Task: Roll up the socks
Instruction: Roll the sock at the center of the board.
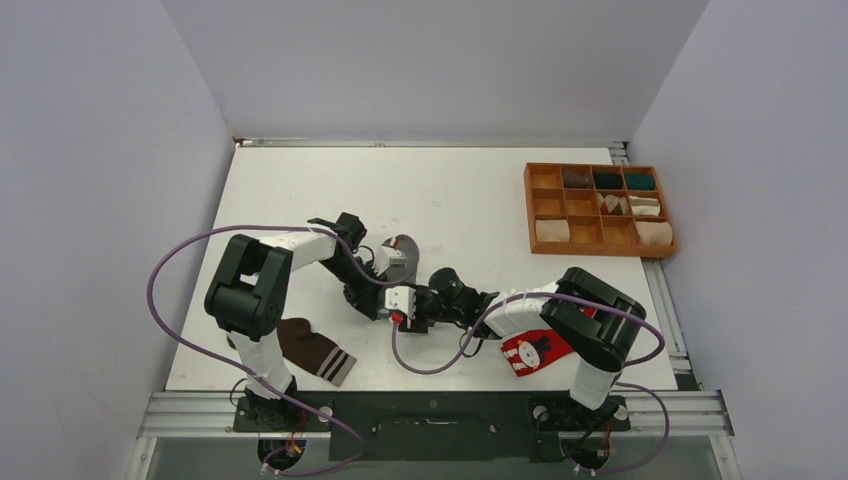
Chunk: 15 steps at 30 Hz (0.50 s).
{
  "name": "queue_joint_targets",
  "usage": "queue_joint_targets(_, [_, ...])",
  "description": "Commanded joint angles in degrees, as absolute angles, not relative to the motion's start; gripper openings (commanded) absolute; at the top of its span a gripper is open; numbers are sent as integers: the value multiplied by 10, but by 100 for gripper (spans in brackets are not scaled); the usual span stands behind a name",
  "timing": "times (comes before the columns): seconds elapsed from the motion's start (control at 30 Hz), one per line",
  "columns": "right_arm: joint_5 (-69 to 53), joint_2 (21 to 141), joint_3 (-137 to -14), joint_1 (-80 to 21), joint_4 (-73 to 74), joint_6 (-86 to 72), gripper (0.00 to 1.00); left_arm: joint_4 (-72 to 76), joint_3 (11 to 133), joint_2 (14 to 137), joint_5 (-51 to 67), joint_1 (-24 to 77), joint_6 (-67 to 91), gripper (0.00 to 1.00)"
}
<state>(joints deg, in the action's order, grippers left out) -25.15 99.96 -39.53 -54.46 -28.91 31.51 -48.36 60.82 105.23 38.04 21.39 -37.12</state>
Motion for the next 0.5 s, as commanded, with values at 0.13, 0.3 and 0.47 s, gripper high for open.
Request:
queue_joint_targets(0.13, [-259, 1020, -417, -543, -336, 223, 25, -495, 620, 1055, 389, 218, -386, 0])
queue_joint_targets(0.3, [-288, 1013, -418, -523, -321, 120, 5, -475, 610, 1017, 398, 207, -387, 32])
queue_joint_targets(0.47, [-367, 1028, -421, -468, -311, -73, 5, -424, 579, 916, 436, 153, -407, 47])
